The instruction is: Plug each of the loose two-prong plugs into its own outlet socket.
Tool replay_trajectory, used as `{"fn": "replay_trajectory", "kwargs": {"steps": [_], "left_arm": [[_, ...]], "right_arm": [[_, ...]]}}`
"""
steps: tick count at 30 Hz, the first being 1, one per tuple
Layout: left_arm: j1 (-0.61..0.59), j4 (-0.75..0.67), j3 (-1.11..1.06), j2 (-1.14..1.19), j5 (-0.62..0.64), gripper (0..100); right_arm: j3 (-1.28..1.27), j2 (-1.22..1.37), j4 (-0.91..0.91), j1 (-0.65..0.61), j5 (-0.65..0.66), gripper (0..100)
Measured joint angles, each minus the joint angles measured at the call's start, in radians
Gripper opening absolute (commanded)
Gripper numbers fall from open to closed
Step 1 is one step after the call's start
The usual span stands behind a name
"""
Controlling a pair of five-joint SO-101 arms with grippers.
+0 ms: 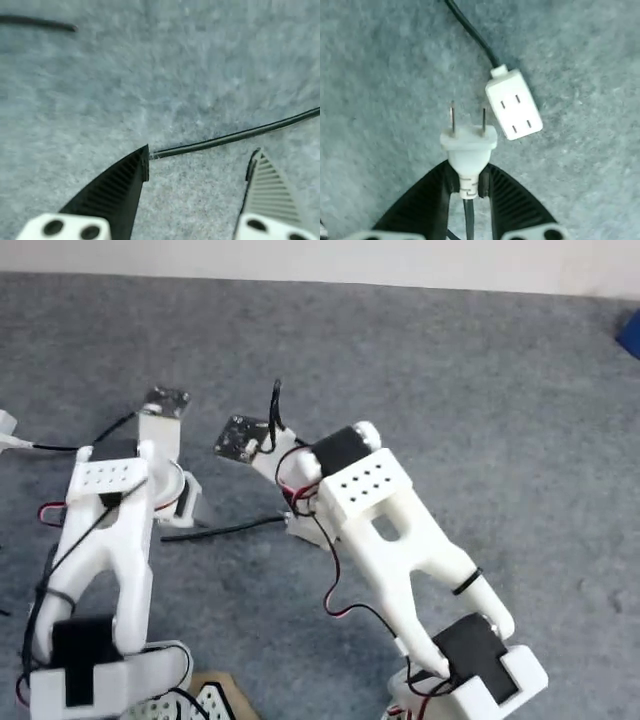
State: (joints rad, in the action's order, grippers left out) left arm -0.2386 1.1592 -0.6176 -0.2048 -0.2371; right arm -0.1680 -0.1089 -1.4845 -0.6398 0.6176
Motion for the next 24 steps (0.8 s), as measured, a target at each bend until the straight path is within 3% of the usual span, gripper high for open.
{"fn": "replay_trajectory", "kwargs": {"steps": [4,12,16,24], "left_arm": [[0.0,0.0,-0.043,-0.196,0.006,20],[0.052,0.0,-0.292,-0.75,-0.02,37],[0.121,0.005,-0.353,-0.861,-0.023,40],[0.133,0.04,-0.359,-0.962,-0.023,50]], "right_arm": [[-0.002,-0.048,0.031,-0.012,-0.068,0.7],[-0.259,-0.411,0.229,-0.092,-0.069,0.7],[-0.48,-0.503,0.353,-0.153,-0.069,0.7],[-0.746,-0.523,0.589,-0.163,-0.098,0.7]]}}
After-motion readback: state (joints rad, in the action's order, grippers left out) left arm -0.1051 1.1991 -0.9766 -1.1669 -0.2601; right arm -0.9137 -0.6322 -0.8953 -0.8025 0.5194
